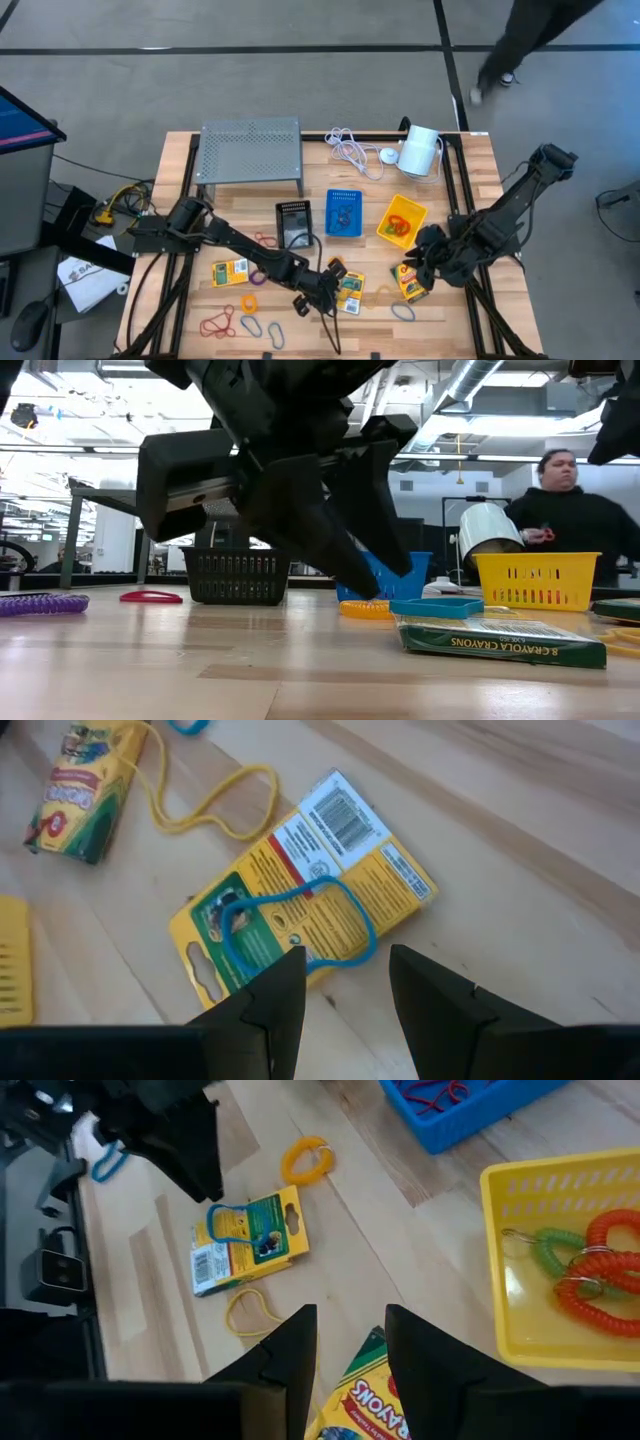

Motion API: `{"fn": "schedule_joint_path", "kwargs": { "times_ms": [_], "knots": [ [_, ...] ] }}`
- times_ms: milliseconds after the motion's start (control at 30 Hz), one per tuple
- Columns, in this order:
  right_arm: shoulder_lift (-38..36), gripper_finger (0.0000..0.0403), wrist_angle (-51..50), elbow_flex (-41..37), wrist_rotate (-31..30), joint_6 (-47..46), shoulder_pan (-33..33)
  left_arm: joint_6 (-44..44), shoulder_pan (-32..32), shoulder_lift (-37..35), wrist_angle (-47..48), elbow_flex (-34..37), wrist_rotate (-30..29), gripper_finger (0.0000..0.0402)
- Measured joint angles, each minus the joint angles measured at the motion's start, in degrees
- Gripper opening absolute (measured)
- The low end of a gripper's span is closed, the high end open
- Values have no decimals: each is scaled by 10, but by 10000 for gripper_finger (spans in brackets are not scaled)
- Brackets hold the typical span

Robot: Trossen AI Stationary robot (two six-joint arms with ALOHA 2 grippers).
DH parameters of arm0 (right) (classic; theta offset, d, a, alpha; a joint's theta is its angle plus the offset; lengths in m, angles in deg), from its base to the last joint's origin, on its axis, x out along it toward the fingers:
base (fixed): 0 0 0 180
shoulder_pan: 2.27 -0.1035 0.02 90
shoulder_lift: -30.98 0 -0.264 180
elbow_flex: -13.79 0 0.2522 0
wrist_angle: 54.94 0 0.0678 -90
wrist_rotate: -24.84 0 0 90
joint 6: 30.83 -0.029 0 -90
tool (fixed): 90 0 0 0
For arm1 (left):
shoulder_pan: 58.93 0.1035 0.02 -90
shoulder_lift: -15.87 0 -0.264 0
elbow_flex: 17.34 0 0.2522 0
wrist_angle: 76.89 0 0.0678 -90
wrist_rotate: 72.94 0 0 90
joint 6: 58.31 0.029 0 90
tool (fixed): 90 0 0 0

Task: Pick & Place Office Desk Supplies
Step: Put the blue rubber band into the blue basket

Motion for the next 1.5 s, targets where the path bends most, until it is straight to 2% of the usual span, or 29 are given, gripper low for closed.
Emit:
{"fn": "schedule_joint_path", "kwargs": {
  "times_ms": [533,667,967,1500],
  "knots": [
    [5,117,25,0,9,-4,-1,8,0,19,-9,1,-13,129],
    [5,117,28,0,9,-4,-1,8,0,19,-11,1,-12,99],
    [5,117,28,0,9,-4,-1,8,0,19,-11,1,-12,6],
    [5,117,28,0,12,-3,-1,-27,0,-3,35,1,-23,1]
  ]
}}
